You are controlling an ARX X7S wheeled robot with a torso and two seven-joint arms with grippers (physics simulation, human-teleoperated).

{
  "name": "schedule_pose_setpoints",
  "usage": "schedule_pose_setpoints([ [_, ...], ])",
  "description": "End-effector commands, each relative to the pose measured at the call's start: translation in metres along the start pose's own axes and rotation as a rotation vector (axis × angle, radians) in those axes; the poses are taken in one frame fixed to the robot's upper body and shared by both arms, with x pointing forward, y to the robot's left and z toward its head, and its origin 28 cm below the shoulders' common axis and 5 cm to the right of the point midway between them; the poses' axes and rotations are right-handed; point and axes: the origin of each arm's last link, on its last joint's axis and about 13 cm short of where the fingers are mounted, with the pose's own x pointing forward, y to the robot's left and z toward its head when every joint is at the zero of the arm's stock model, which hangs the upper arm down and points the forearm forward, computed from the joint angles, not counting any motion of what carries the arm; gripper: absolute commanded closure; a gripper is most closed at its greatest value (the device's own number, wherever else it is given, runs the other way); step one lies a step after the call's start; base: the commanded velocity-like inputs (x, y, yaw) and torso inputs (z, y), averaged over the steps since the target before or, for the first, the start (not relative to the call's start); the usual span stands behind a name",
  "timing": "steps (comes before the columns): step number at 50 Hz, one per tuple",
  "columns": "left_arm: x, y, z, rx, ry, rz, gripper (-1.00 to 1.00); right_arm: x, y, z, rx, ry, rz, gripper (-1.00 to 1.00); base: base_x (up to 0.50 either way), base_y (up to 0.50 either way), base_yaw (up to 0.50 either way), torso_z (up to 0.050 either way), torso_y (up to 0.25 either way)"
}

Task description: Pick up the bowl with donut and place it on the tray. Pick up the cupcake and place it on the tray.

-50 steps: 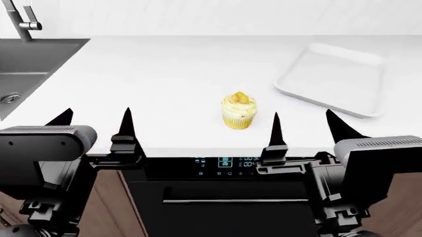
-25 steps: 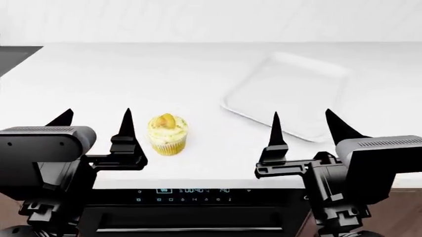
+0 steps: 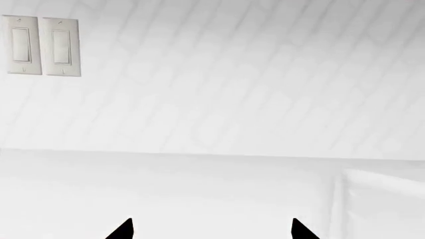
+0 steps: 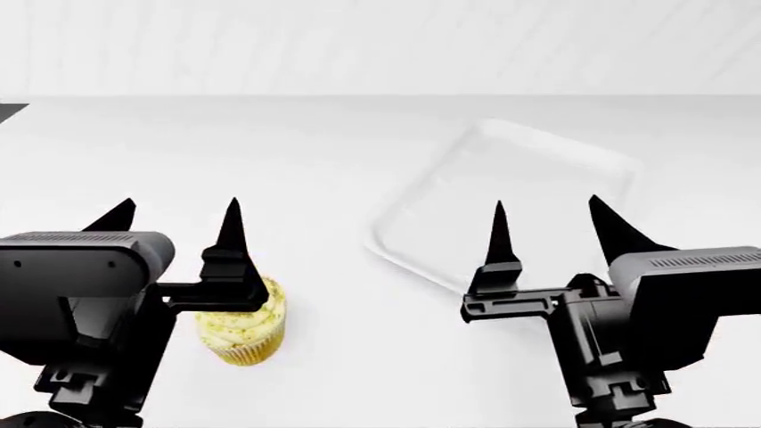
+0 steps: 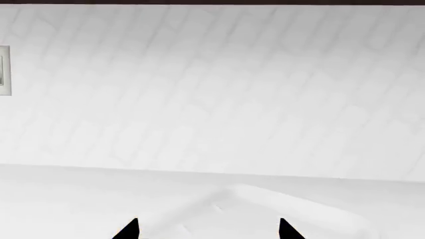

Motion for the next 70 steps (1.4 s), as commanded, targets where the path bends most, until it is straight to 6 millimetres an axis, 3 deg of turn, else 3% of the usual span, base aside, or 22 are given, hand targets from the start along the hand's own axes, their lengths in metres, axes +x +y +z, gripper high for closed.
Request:
schedule_pose_setpoints([
  [1, -0.005, -0.001, 0.002, 0.0, -0.004, -0.016, -1.0, 0.0, 0.002, 0.0, 0.001, -0.009, 0.02, -1.0, 0.0, -0.11, 0.0, 0.0, 0.0],
  [13, -0.011, -0.002, 0.0, 0.003, 0.003, -0.025, -1.0, 0.0, 0.002, -0.001, -0.002, 0.004, 0.016, -1.0, 0.0, -0.23, 0.0, 0.0, 0.0],
  [20, -0.026, 0.008, -0.011, 0.064, 0.037, 0.005, -1.0, 0.0, 0.001, 0.0, -0.003, 0.005, 0.014, -1.0, 0.0, 0.0, 0.0, 0.0, 0.0],
  [31, -0.06, 0.031, -0.002, 0.068, 0.056, 0.023, -1.0, 0.001, 0.003, -0.004, -0.003, 0.016, 0.016, -1.0, 0.0, 0.0, 0.0, 0.0, 0.0],
  [39, -0.072, 0.04, -0.004, 0.068, 0.096, -0.004, -1.0, 0.001, 0.004, -0.006, -0.005, 0.022, 0.02, -1.0, 0.0, 0.0, 0.0, 0.0, 0.0],
  [70, -0.086, 0.038, -0.023, 0.082, 0.253, -0.092, -1.0, 0.002, 0.004, -0.007, -0.004, 0.024, 0.021, -1.0, 0.0, 0.0, 0.0, 0.0, 0.0],
])
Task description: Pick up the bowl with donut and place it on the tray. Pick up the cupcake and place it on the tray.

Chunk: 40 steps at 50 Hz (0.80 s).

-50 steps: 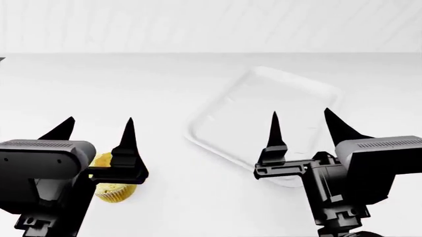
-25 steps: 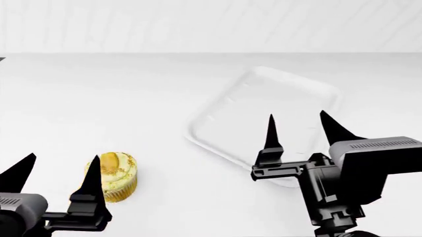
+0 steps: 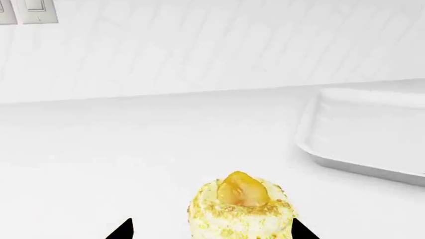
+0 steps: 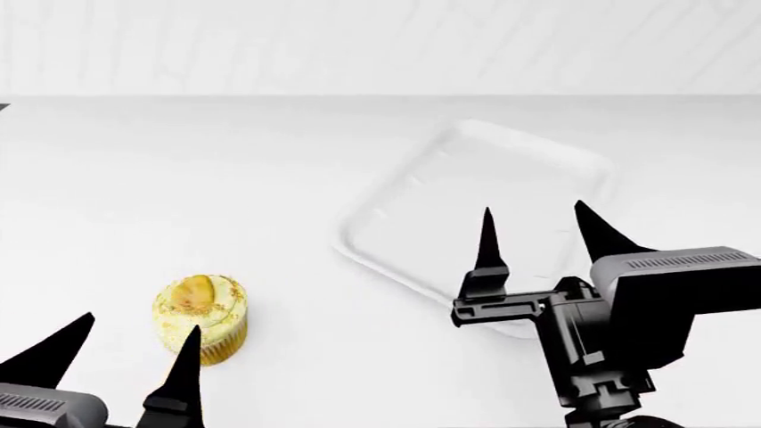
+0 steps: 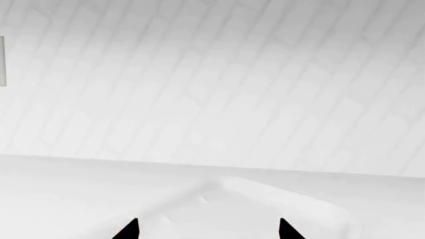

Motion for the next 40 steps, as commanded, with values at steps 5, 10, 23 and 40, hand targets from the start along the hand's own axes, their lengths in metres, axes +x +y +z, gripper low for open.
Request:
schedule_pose_setpoints([
  [5, -0.003, -0.003, -0.01, 0.001, 0.11, -0.043, -1.0, 0.001, 0.001, -0.001, -0.002, 0.005, 0.004, -1.0, 0.0, 0.0, 0.0, 0.0, 0.0],
  [10, -0.006, -0.004, -0.014, -0.002, 0.148, -0.061, -1.0, 0.0, 0.002, -0.002, -0.003, 0.007, 0.007, -1.0, 0.0, 0.0, 0.0, 0.0, 0.0],
  [23, -0.007, -0.006, -0.017, 0.0, 0.176, -0.075, -1.0, 0.0, 0.002, -0.004, 0.0, 0.01, 0.01, -1.0, 0.0, 0.0, 0.0, 0.0, 0.0],
  [40, 0.004, -0.013, -0.013, -0.012, 0.175, -0.067, -1.0, 0.001, 0.002, -0.004, 0.002, 0.009, 0.011, -1.0, 0.0, 0.0, 0.0, 0.0, 0.0],
])
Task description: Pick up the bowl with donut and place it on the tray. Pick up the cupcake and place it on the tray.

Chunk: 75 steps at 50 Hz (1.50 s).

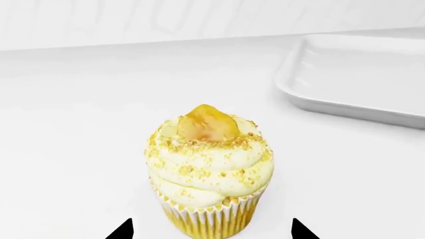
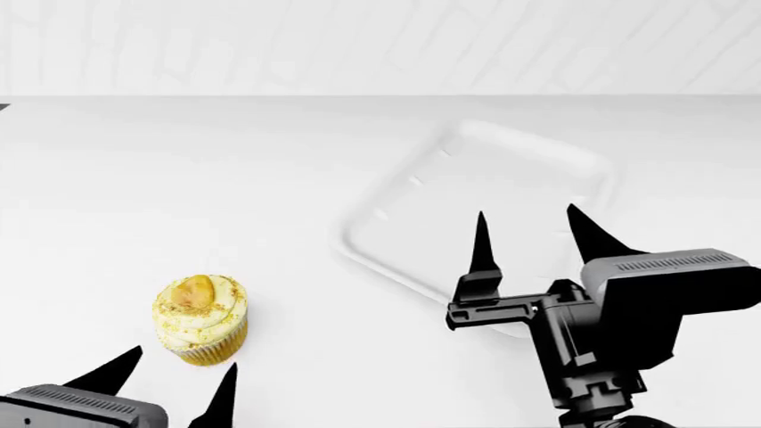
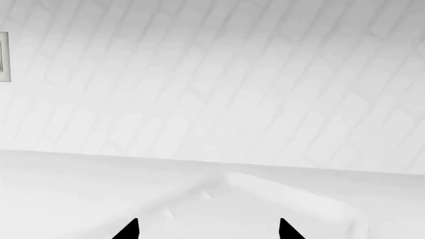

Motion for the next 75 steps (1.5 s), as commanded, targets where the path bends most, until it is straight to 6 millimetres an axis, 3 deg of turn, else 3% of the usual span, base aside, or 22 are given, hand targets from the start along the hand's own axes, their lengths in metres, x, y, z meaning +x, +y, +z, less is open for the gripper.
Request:
schedule_pose_setpoints([
  [1, 0.004, -0.004, 0.002, -0.002, 0.005, -0.004, -1.0, 0.0, -0.001, 0.001, 0.001, -0.002, -0.002, -1.0, 0.0, 0.0, 0.0, 0.0, 0.0],
  [10, 0.006, -0.006, 0.001, 0.003, 0.0, 0.0, -1.0, -0.001, -0.002, 0.004, 0.001, -0.012, -0.007, -1.0, 0.0, 0.0, 0.0, 0.0, 0.0],
  [23, 0.028, -0.009, -0.004, 0.031, -0.001, 0.045, -1.0, 0.0, -0.001, 0.003, -0.004, -0.008, -0.005, -1.0, 0.0, 0.0, 0.0, 0.0, 0.0],
  [57, 0.036, -0.008, 0.004, -0.004, -0.011, 0.073, -1.0, 0.0, 0.0, 0.001, 0.005, -0.002, 0.002, -1.0, 0.0, 0.0, 0.0, 0.0, 0.0],
  [58, 0.036, -0.008, 0.005, -0.005, -0.012, 0.074, 1.0, 0.0, 0.0, 0.001, 0.005, -0.002, 0.002, -1.0, 0.0, 0.0, 0.0, 0.0, 0.0],
  [75, 0.036, -0.009, 0.011, -0.026, -0.031, 0.085, 1.0, -0.001, -0.002, 0.008, 0.006, -0.019, -0.007, -1.0, 0.0, 0.0, 0.0, 0.0, 0.0],
])
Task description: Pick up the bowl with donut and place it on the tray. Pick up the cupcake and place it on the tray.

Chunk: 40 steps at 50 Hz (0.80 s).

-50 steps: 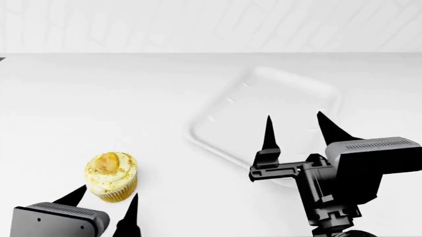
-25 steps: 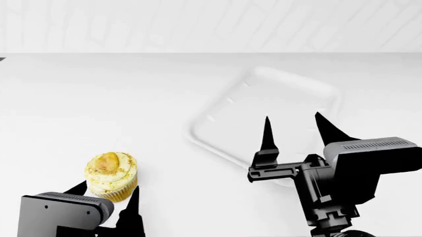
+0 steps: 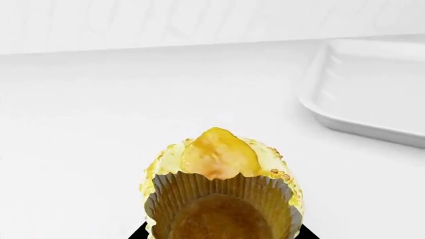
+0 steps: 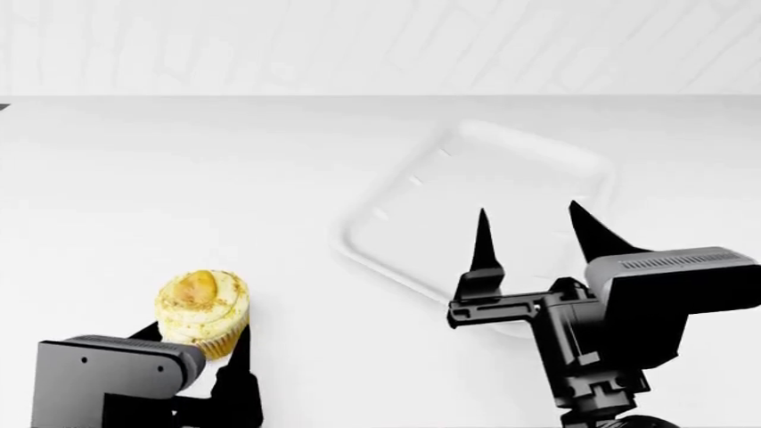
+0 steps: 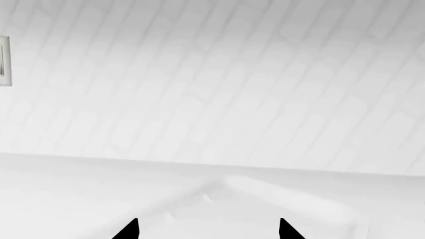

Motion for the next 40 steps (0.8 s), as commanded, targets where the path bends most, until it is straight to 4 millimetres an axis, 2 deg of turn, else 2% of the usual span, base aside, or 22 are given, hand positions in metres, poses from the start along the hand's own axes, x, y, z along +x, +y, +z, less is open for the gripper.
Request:
schedule_pose_setpoints([
  [1, 0.001, -0.002, 0.006, -0.024, -0.025, 0.014, 1.0, -0.001, -0.002, 0.007, 0.002, -0.015, -0.01, -1.0, 0.0, 0.0, 0.0, 0.0, 0.0],
  [8, -0.002, -0.006, 0.022, -0.043, -0.06, 0.006, 1.0, -0.004, -0.009, 0.025, -0.002, -0.057, -0.04, -1.0, 0.0, 0.0, 0.0, 0.0, 0.0],
  [14, 0.001, -0.008, 0.048, -0.052, -0.128, 0.005, 1.0, -0.008, -0.017, 0.04, -0.022, -0.086, -0.082, -1.0, 0.0, 0.0, 0.0, 0.0, 0.0],
  [18, 0.007, -0.015, 0.074, -0.06, -0.172, -0.001, 1.0, -0.011, -0.022, 0.047, -0.03, -0.092, -0.108, -1.0, 0.0, 0.0, 0.0, 0.0, 0.0],
  [27, 0.018, -0.04, 0.115, -0.017, -0.245, -0.03, 1.0, -0.014, -0.028, 0.051, -0.025, -0.098, -0.136, -1.0, 0.0, 0.0, 0.0, 0.0, 0.0],
  [34, 0.028, -0.063, 0.125, 0.018, -0.256, -0.043, 1.0, -0.013, -0.03, 0.049, -0.02, -0.096, -0.148, -1.0, 0.0, 0.0, 0.0, 0.0, 0.0],
  [40, 0.035, -0.086, 0.145, 0.029, -0.292, -0.07, 1.0, -0.015, -0.034, 0.052, -0.014, -0.101, -0.164, -1.0, 0.0, 0.0, 0.0, 0.0, 0.0],
])
